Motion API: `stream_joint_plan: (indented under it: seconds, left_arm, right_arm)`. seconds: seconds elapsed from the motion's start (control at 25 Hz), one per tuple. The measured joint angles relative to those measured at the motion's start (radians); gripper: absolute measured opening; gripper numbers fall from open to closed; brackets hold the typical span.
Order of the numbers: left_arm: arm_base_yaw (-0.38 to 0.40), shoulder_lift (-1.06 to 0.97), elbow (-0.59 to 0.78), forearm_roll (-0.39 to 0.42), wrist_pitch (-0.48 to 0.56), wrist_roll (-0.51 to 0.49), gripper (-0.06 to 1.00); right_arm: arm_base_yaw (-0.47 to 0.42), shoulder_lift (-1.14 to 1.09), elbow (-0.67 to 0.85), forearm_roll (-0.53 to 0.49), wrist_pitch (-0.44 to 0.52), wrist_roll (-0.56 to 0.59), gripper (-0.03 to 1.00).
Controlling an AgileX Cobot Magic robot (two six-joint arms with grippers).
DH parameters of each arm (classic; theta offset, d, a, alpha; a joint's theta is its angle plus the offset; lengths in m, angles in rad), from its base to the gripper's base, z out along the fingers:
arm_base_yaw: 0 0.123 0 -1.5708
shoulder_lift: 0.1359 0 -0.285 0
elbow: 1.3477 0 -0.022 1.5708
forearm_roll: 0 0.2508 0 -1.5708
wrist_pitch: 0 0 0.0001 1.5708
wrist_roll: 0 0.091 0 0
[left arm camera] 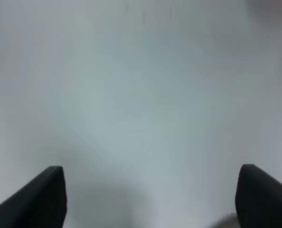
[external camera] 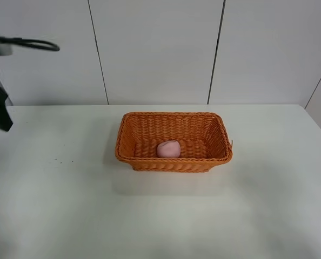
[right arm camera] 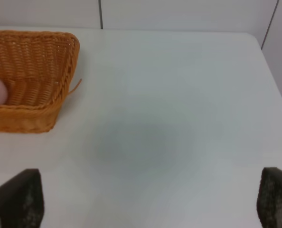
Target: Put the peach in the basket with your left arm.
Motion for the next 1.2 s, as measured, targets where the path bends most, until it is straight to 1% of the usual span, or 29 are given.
stream_joint_plan:
  seconds: [0.2,0.28,0.4,0.52,0.68,1.0,1.08,1.2]
  left_arm:
    - [0.0,-0.312,0.305,0.006,-0.002,0.0,0.75]
    - [0.0,-0.441,0.423,0.006,-0.023,0.0,0.75]
    - [0.0,-0.616,0.576,0.0,-0.093,0.0,0.75]
    - [0.0,-0.778,0.686,0.0,-0.102,0.0,0.75]
    - [0.0,-0.958,0.702,0.0,-0.111,0.0,0.75]
    - [0.0,-1.236,0.702,0.0,-0.113,-0.004,0.75]
    - [0.0,-1.28,0.702,0.0,-0.113,-0.007,0.75]
    - [0.0,-1.291,0.702,0.0,-0.113,-0.02,0.75]
  right_arm:
    - [0.0,0.0,0.0,0.0,0.0,0.0,0.69]
    - [0.0,0.0,0.0,0.0,0.0,0.0,0.69]
    - [0.0,0.0,0.0,0.0,0.0,0.0,0.69]
    - [0.0,0.0,0.0,0.0,0.0,0.0,0.69]
    - [0.0,0.0,0.0,0.0,0.0,0.0,0.69]
    - [0.0,0.0,0.0,0.0,0.0,0.0,0.69]
    - [0.0,0.0,0.0,0.0,0.0,0.0,0.69]
    - [0.0,0.0,0.0,0.0,0.0,0.0,0.69]
